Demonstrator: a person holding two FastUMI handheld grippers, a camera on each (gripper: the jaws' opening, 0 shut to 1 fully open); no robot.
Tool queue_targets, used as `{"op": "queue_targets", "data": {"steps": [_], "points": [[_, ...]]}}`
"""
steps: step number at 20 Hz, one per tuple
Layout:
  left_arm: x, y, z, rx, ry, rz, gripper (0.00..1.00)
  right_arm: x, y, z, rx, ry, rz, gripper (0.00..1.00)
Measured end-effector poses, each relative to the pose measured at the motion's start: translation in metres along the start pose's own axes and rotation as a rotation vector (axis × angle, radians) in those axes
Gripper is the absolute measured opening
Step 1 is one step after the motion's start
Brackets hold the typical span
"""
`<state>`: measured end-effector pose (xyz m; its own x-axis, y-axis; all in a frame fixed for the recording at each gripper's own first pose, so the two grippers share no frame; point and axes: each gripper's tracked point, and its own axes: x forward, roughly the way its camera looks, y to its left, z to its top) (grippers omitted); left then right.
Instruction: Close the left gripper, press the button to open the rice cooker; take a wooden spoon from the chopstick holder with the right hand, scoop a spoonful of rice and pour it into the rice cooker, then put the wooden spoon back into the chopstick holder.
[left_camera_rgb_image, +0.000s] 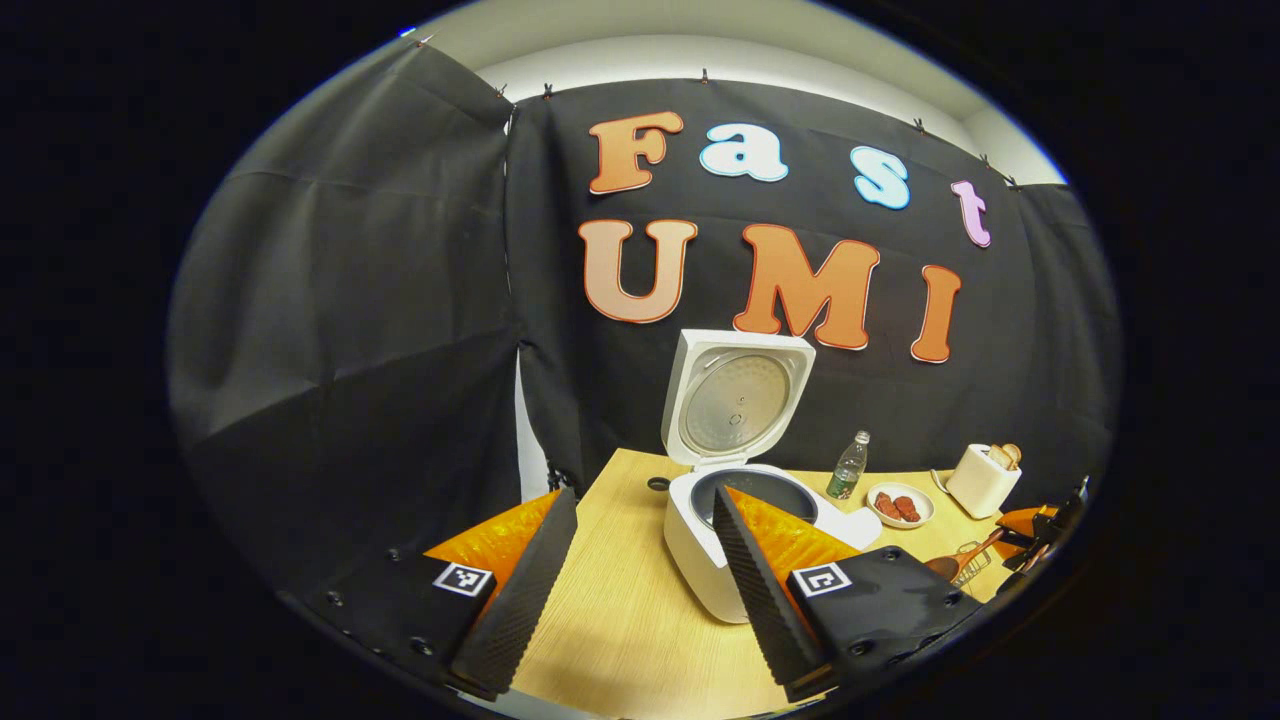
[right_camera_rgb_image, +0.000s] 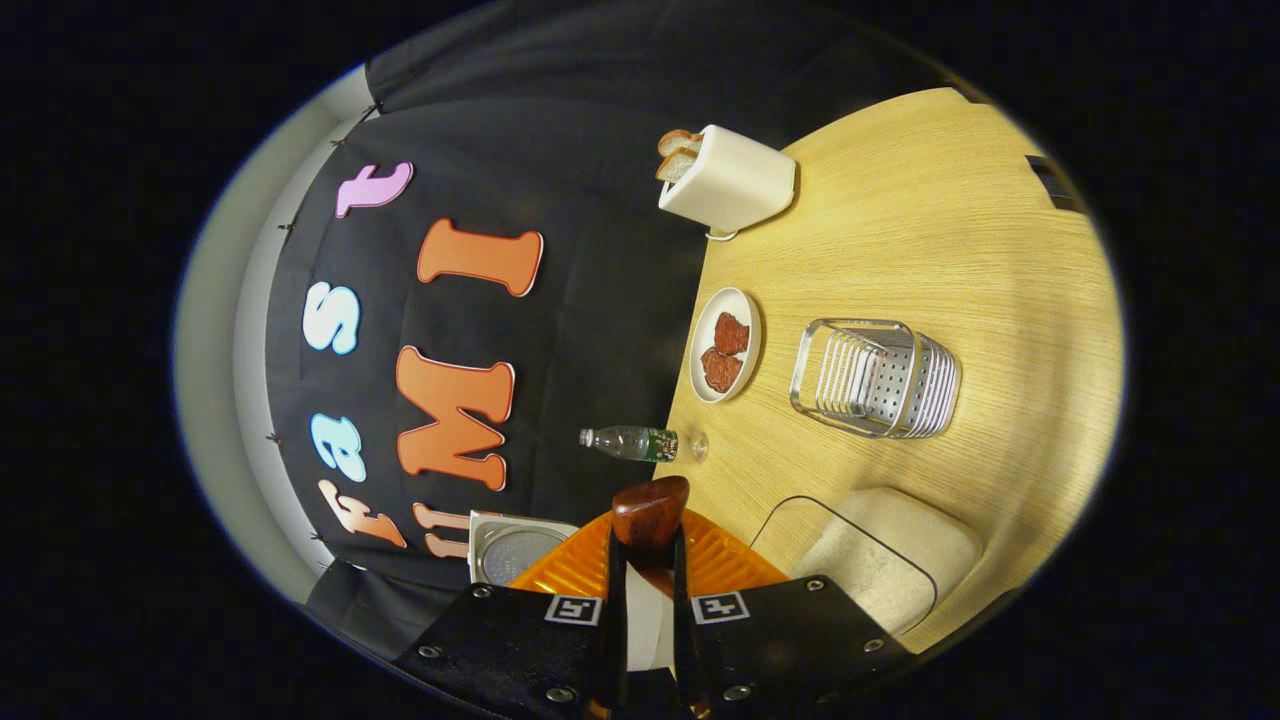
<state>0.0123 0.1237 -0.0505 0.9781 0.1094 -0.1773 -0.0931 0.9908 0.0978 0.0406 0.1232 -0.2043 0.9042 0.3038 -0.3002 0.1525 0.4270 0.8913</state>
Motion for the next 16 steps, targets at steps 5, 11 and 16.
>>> {"op": "queue_targets", "data": {"steps": [5,11,16], "points": [[0.006,-0.014,0.003,0.005,-0.011,-0.026,0.93,0.004,0.044,0.005,0.037,-0.002,0.051,0.19],[0.016,-0.025,0.001,0.000,-0.008,-0.052,0.92,0.028,0.100,-0.002,0.043,0.020,0.127,0.18],[0.025,-0.020,0.004,-0.013,-0.010,-0.045,0.93,0.060,0.139,-0.021,0.035,0.047,0.168,0.18]]}}
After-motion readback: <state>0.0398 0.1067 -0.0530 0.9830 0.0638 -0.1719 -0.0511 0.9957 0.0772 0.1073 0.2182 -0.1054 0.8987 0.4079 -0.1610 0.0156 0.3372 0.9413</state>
